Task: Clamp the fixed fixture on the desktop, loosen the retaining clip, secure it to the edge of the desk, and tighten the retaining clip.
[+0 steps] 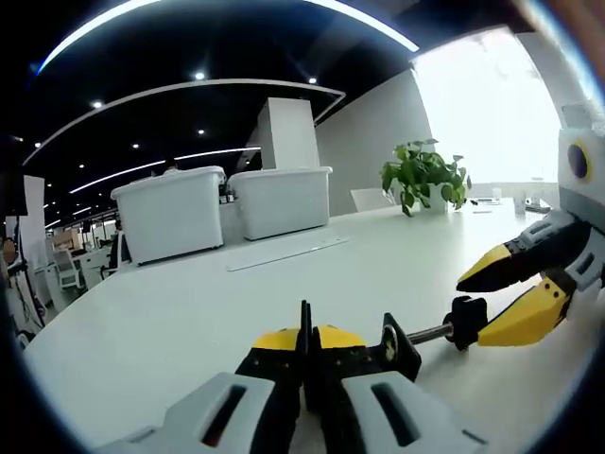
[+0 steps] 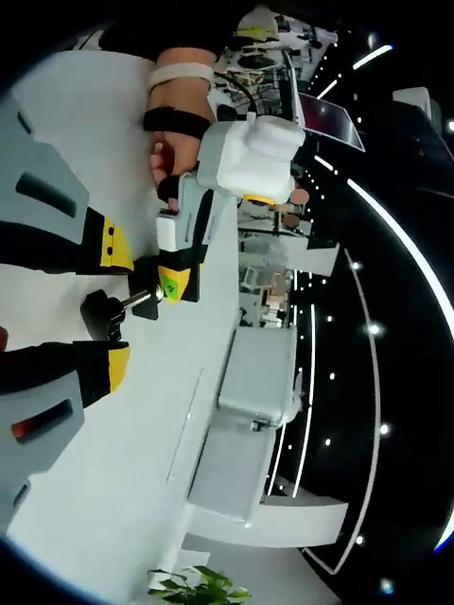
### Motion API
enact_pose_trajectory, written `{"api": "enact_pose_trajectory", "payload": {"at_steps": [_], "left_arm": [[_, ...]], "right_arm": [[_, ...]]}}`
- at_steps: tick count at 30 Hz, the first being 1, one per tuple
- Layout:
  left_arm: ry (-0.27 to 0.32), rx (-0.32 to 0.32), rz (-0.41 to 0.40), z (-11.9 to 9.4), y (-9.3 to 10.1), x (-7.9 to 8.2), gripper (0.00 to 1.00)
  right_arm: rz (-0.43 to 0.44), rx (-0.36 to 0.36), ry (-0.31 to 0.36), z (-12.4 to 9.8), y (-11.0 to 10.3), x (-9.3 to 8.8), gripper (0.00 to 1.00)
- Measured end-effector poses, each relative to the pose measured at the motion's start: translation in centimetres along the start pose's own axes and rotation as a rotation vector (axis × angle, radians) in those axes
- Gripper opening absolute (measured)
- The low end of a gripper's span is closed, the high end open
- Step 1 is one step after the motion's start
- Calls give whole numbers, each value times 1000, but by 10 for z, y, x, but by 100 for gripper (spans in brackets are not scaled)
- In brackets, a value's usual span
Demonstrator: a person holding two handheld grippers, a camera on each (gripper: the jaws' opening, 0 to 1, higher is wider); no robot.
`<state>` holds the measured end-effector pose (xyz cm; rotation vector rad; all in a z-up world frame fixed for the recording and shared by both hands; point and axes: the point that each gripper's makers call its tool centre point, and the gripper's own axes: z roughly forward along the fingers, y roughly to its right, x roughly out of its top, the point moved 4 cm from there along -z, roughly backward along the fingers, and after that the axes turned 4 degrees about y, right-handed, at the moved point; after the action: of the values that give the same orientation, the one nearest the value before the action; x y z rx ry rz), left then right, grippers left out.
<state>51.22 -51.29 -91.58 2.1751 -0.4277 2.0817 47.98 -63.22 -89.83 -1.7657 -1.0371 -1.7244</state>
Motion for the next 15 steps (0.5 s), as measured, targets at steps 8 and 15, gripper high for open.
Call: {"api": "enact_pose_trajectory", "payload": {"at_steps": [8, 15], "left_arm": [[2, 45, -33, -10, -6, 5, 4], [6, 50, -25, -15, -8, 8, 4]], "right_arm": [[-227, -22, -23, -3, -16, 12, 25], [-540, -61, -71, 8, -40, 24, 25]]}}
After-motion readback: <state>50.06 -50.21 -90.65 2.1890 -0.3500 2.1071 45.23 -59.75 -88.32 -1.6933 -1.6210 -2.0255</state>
